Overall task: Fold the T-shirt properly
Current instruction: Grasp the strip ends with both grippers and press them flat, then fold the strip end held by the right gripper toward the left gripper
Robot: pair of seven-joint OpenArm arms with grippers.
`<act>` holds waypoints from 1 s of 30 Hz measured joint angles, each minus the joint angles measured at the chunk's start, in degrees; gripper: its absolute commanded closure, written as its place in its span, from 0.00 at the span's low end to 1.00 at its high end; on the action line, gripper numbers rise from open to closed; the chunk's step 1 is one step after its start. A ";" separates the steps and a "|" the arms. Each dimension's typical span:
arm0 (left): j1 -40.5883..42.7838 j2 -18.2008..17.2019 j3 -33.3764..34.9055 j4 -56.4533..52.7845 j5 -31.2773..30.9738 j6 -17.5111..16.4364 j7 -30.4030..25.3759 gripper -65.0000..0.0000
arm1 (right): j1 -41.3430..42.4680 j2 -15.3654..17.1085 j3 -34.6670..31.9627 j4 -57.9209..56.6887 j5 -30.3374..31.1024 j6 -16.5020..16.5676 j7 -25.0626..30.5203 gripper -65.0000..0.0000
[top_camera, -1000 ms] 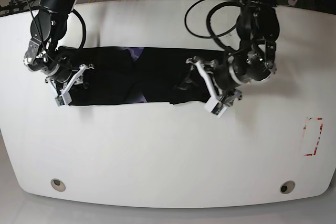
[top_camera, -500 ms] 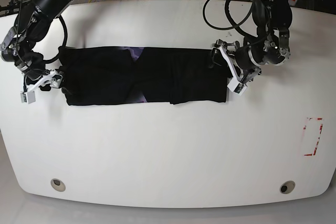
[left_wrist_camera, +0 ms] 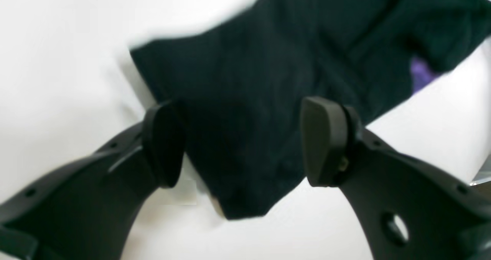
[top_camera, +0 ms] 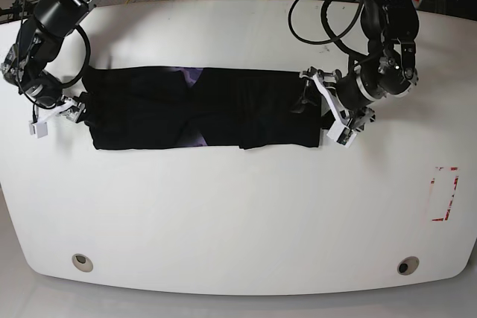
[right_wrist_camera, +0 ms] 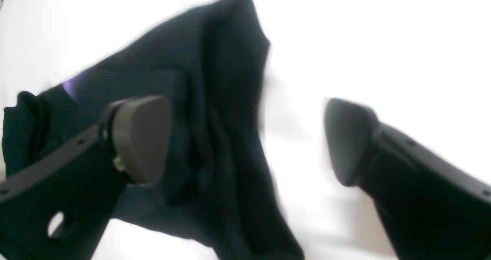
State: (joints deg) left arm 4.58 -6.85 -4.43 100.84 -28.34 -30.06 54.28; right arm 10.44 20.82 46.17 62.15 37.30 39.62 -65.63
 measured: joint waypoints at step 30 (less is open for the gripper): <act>-5.77 0.48 0.39 -19.04 -1.27 0.00 -4.61 0.34 | -4.59 -7.98 -0.04 12.87 -0.76 0.28 -2.51 0.97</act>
State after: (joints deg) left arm -1.19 -6.37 -4.03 81.80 -29.61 -30.06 49.67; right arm 5.85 12.84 46.13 75.02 36.53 39.90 -68.14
